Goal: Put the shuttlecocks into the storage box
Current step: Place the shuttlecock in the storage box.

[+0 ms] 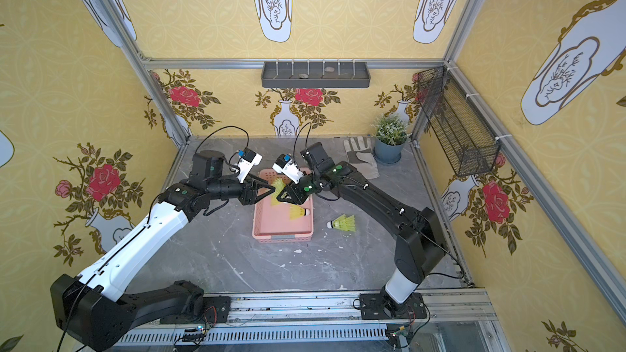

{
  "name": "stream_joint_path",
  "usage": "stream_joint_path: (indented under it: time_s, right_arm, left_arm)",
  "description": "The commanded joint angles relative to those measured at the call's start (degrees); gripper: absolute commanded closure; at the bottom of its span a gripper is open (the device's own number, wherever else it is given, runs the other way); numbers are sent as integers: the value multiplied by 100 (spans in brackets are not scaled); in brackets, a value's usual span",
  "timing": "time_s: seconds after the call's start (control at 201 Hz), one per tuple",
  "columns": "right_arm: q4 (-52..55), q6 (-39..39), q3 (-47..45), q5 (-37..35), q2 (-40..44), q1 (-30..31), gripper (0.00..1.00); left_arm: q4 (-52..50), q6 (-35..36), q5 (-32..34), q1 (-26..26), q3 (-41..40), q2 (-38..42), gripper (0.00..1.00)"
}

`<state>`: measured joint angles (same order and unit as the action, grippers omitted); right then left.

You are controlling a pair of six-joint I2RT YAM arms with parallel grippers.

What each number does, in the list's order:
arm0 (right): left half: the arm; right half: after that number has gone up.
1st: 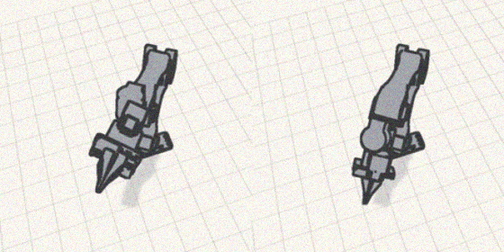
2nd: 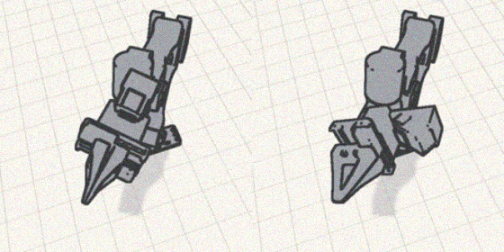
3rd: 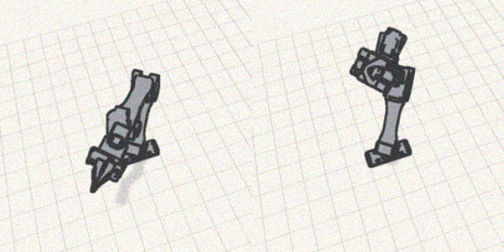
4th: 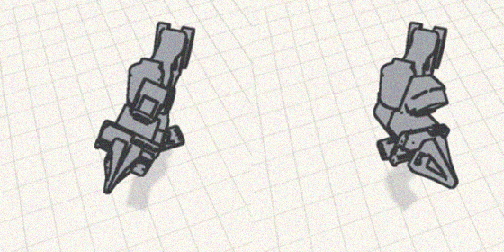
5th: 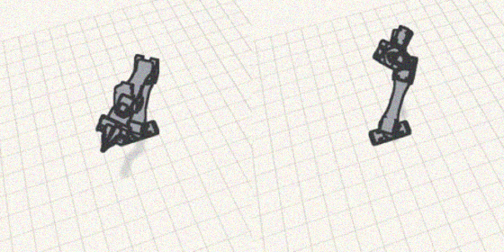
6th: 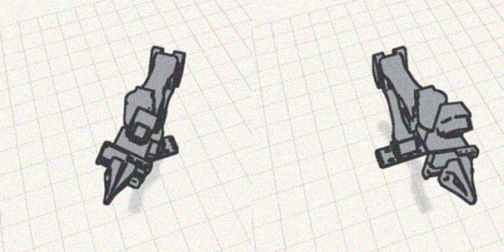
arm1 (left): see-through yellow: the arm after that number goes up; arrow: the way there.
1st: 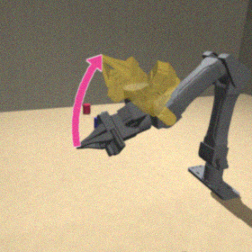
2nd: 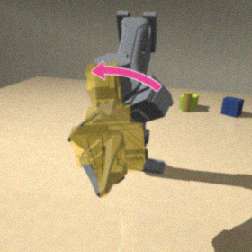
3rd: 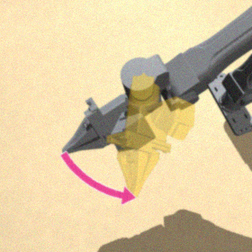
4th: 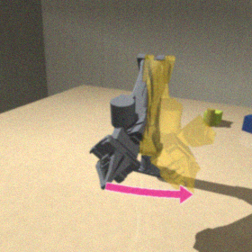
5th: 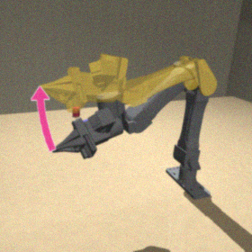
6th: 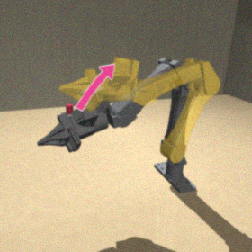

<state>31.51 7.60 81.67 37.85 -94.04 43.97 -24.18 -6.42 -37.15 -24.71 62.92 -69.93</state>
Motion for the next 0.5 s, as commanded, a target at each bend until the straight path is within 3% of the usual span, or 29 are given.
stream_joint_path:
  time_s: [0.0, 0.184, 0.269, 0.498]
  right_arm:
    - [3, 93, 48, 62, -26, 15, 70]
    - [11, 119, 42, 21, -44, 16, 70]
    - [13, 128, 36, -12, -51, 17, 70]
    - [-56, 106, 3, -155, -18, 13, 70]
  left_arm:
    - [107, 79, -169, 6, -16, -56, 54]
    - [78, 96, -295, 2, -33, -130, 65]
    - [78, 99, -302, 2, -51, -157, 66]
    - [80, 80, -338, -169, -60, -218, 92]
